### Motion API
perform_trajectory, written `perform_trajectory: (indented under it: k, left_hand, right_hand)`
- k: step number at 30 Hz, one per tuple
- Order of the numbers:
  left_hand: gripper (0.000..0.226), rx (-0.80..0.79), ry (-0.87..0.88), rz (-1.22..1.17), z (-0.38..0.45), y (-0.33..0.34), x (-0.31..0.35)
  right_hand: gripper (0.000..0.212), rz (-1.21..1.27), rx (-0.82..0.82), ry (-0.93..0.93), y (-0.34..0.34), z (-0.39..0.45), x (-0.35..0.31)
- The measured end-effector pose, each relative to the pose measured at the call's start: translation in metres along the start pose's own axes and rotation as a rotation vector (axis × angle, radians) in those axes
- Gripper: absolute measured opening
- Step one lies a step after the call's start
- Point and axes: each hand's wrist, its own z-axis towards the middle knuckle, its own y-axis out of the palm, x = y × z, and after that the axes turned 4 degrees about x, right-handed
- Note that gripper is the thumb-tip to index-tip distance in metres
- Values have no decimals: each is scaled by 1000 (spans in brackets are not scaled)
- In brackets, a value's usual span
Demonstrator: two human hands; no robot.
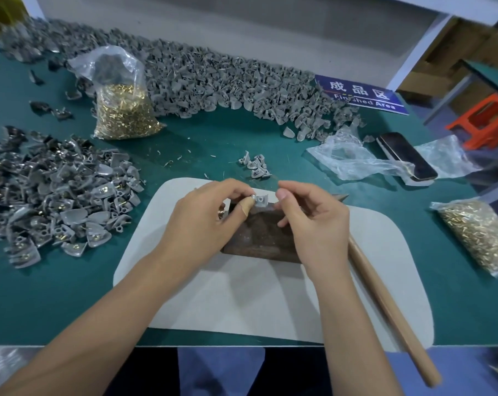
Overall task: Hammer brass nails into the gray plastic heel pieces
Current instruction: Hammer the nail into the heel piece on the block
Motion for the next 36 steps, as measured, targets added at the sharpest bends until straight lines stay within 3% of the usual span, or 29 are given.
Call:
perform_trajectory:
  k: [5, 10, 15, 21, 36]
  left_hand:
    - [8, 29, 57, -28, -1, 2, 0]
    - [12, -15, 84, -59, -2, 5, 1]
    - [17, -19, 82, -75, 0, 9, 3]
    - [13, 224, 24, 24, -2, 8, 3]
    - [17, 263, 136, 52, -7, 9, -2]
  right_hand:
    - [28, 80, -80, 46, 0, 1, 4]
    - [13, 18, -113, -12, 0, 2, 8]
    - [14, -17, -134, -53, -3, 5, 8]
    - [15, -34, -129, -56, 3, 4, 11]
    - [15, -67, -190, -85, 5, 2, 1]
